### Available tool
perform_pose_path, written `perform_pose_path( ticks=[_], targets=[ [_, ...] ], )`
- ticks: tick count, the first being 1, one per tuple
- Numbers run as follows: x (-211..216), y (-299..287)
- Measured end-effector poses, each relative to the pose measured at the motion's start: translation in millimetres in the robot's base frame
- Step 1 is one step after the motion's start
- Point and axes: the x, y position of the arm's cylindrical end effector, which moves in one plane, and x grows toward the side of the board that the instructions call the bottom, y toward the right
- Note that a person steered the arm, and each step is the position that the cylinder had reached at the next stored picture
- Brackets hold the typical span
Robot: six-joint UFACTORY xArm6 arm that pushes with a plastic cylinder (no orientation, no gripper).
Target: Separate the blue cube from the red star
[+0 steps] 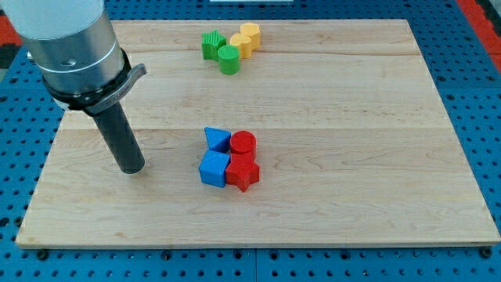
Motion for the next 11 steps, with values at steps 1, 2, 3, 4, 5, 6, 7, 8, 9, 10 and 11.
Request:
perform_pose_path(
  ticks=[1, 2, 3, 4, 5, 6, 7, 8, 9, 10, 11],
  targets=[
    [0, 0],
    [0, -15],
    [0, -25],
    [0, -8],
    [0, -4],
    [-1, -6],
    [1, -3],
    [18, 8],
    [68, 50],
    [62, 98],
    [37, 109]
  ],
)
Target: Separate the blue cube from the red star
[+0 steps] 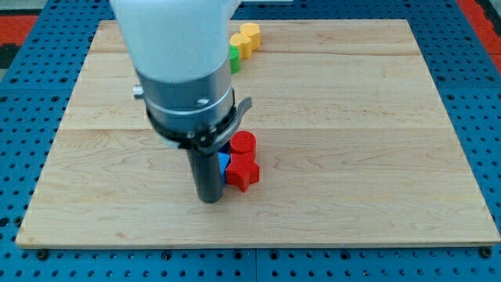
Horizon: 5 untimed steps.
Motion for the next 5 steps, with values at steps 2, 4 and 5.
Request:
perform_pose_path(
  ticks=[2, 4, 5],
  targets=[
    [-13.5, 3.3],
    [-13.6, 4.3],
    [-13.6, 0.6]
  ],
)
